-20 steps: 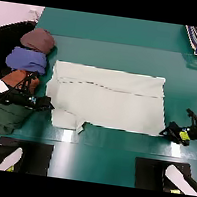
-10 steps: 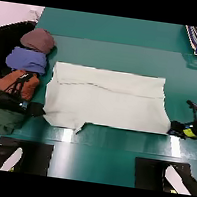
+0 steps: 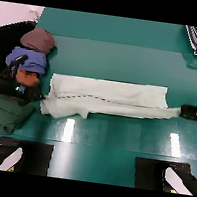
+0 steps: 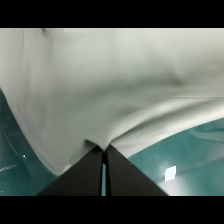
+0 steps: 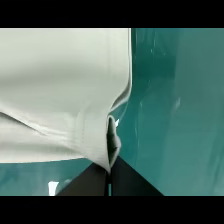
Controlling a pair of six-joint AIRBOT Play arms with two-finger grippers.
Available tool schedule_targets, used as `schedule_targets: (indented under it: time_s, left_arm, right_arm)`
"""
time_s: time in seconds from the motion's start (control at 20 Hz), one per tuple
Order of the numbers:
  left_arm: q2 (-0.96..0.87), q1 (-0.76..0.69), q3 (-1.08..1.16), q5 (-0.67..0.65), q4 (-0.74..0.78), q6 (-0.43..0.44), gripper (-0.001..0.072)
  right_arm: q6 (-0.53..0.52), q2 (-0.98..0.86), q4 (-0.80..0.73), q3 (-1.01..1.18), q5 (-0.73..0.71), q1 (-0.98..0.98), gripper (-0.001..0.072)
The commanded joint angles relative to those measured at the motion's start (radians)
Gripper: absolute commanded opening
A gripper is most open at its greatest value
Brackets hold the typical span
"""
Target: Fold the shirts.
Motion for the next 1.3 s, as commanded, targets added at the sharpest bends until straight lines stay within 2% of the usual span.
schedule_targets:
  time_s: [0.0, 0.15, 0.3, 0.35, 0.4, 0.45, 0.55, 0.7, 0.75, 0.8, 0.85, 1.1, 1.2, 1.25]
  left_arm:
    - [-0.257, 0.001, 0.141, 0.158, -0.035, 0.092, 0.0023]
    - [-0.462, 0.001, 0.24, 0.261, -0.115, 0.15, 0.0024]
    - [-0.591, 0.001, 0.316, 0.301, -0.119, 0.148, 0.0025]
    - [-0.616, 0.001, 0.333, 0.301, -0.119, 0.143, 0.0029]
    - [-0.624, 0.001, 0.338, 0.303, -0.119, 0.143, 0.0235]
    - [-0.624, 0.001, 0.34, 0.312, -0.12, 0.134, 0.0517]
    - [-0.623, 0.001, 0.374, 0.267, -0.116, 0.135, 0.0483]
    - [-0.615, -0.001, 0.43, 0.134, -0.127, 0.137, 0.0481]
    - [-0.611, -0.003, 0.43, 0.119, -0.151, 0.137, 0.0457]
    - [-0.612, -0.012, 0.429, 0.11, -0.175, 0.14, 0.0155]
    - [-0.612, -0.028, 0.428, 0.112, -0.177, 0.148, 0.0034]
    - [-0.612, -0.19, 0.428, 0.199, -0.18, 0.128, 0.0024]
    - [-0.616, -0.253, 0.428, 0.237, -0.18, 0.08, 0.0025]
    - [-0.621, -0.28, 0.428, 0.254, -0.178, 0.062, 0.0024]
  right_arm:
    - [0.023, -0.212, -0.002, 0.148, -0.077, 0.071, 0.0011]
    - [0.023, -0.373, 0.1, 0.237, -0.121, 0.072, 0.0012]
    - [0.022, -0.486, 0.217, 0.313, -0.148, 0.035, 0.0013]
    - [0.019, -0.514, 0.257, 0.333, -0.148, 0.022, 0.0034]
    - [0.007, -0.537, 0.306, 0.352, -0.148, 0.004, 0.024]
    - [-0.018, -0.552, 0.358, 0.365, -0.147, -0.017, 0.0364]
    - [-0.075, -0.552, 0.429, 0.375, -0.124, -0.069, 0.0366]
    - [-0.127, -0.515, 0.431, 0.333, -0.04, -0.172, 0.0368]
    - [-0.137, -0.507, 0.432, 0.297, -0.028, -0.21, 0.0455]
    - [-0.139, -0.506, 0.432, 0.258, -0.026, -0.246, 0.0542]
    - [-0.15, -0.513, 0.439, 0.214, -0.029, -0.279, 0.0554]
    - [-0.252, -0.608, 0.599, 0.105, -0.063, -0.3, 0.0552]
    - [-0.259, -0.648, 0.629, 0.106, -0.089, -0.245, 0.0549]
    - [-0.267, -0.659, 0.642, 0.106, -0.113, -0.212, 0.0475]
